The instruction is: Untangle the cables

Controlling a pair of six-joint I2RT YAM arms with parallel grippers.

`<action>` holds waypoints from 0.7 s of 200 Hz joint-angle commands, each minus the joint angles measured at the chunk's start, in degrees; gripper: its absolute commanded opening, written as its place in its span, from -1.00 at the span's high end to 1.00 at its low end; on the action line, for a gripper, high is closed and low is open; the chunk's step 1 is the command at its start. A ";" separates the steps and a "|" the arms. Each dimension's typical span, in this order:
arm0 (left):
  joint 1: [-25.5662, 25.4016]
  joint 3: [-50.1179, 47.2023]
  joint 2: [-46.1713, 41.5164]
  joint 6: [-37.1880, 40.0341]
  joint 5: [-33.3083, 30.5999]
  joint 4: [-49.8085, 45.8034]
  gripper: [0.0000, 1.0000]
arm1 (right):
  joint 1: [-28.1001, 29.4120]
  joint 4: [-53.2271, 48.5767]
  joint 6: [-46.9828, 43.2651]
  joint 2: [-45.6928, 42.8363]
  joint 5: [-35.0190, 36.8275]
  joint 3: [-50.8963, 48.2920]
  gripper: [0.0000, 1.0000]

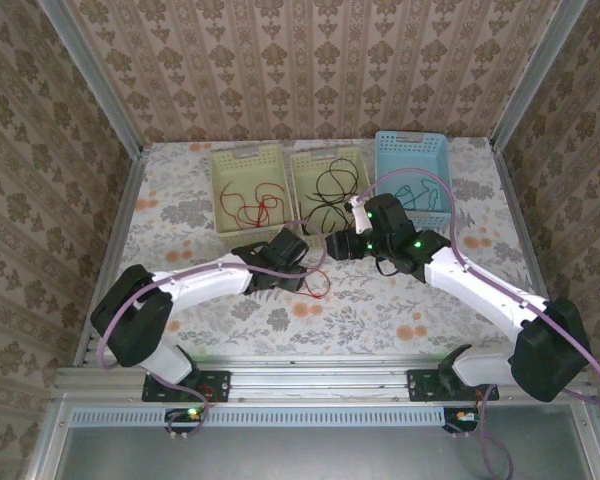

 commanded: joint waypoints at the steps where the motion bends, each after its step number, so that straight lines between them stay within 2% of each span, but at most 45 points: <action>1: 0.13 2.84 2.88 2.42 -2.15 -0.37 0.04 | -0.17 -0.87 -0.61 -0.82 1.79 -0.84 -0.32; 51: 1.31 2.79 5.92 1.64 -0.49 0.75 0.09 | -0.43 -1.42 -1.16 -1.26 2.14 -0.73 -0.32; 93: 1.18 1.44 7.19 0.33 1.08 1.83 0.25 | -0.43 -0.81 -0.66 -1.50 2.23 -1.30 -0.32; 104: 1.02 1.30 7.47 0.20 1.32 1.98 0.36 | -0.51 -0.71 -0.45 -1.51 2.23 -1.44 -0.33; 140: -0.94 1.32 5.95 1.26 -1.31 1.56 0.91 | -0.52 -0.24 0.48 -2.26 4.32 -1.99 -0.32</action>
